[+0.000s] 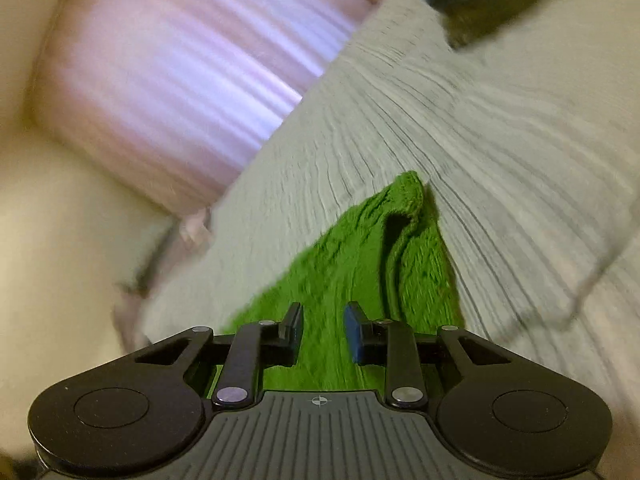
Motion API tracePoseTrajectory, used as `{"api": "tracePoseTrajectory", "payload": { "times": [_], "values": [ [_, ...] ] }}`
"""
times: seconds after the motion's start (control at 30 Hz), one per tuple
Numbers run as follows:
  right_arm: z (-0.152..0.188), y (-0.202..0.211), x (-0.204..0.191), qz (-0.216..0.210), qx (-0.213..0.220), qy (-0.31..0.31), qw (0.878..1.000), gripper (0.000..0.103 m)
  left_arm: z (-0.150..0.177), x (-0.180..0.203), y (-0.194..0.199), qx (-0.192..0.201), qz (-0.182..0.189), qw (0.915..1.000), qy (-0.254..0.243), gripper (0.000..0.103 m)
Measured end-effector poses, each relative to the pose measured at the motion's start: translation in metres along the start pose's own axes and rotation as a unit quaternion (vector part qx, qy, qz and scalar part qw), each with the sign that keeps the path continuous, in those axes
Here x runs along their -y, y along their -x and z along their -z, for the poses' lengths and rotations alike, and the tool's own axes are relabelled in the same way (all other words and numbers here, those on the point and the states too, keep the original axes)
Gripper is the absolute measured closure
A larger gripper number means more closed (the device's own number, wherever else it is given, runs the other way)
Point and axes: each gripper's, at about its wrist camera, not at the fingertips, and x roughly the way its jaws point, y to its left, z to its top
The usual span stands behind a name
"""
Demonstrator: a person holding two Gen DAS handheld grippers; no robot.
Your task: Fold clothes
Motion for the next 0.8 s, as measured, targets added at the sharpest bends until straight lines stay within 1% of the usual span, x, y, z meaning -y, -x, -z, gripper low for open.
{"api": "tracePoseTrajectory", "payload": {
  "times": [0.03,0.1,0.3,0.53,0.6,0.63,0.7,0.8],
  "values": [
    [-0.007,-0.006,0.010,-0.015,0.000,-0.033,0.999,0.075,-0.003,-0.002,-0.004,-0.001,0.004,1.0000,0.006,0.048],
    [-0.018,-0.015,0.024,-0.029,0.001,-0.068,0.997,0.075,-0.009,-0.005,-0.010,-0.002,0.009,0.9999,0.015,0.048],
    [-0.026,-0.029,0.035,-0.019,-0.022,-0.077,0.997,0.075,-0.019,-0.012,-0.024,-0.005,0.012,0.9995,0.030,0.048],
    [-0.022,-0.025,0.044,-0.011,-0.021,-0.082,0.996,0.075,-0.018,-0.019,-0.031,-0.014,0.012,0.9989,0.043,0.048],
    [-0.022,-0.027,0.044,-0.016,-0.027,-0.080,0.996,0.075,-0.018,-0.021,-0.031,-0.014,0.012,0.9988,0.044,0.048],
    [-0.021,-0.029,0.044,-0.024,-0.035,-0.079,0.996,0.075,-0.018,-0.021,-0.032,-0.015,0.012,0.9988,0.045,0.048],
    [-0.018,-0.032,0.044,-0.024,-0.049,-0.071,0.996,0.075,-0.018,-0.022,-0.031,-0.014,0.013,0.9987,0.046,0.048],
    [-0.015,-0.033,0.048,-0.035,-0.053,-0.074,0.995,0.075,-0.017,-0.023,-0.031,-0.014,0.014,0.9987,0.048,0.048]
  ]
}}
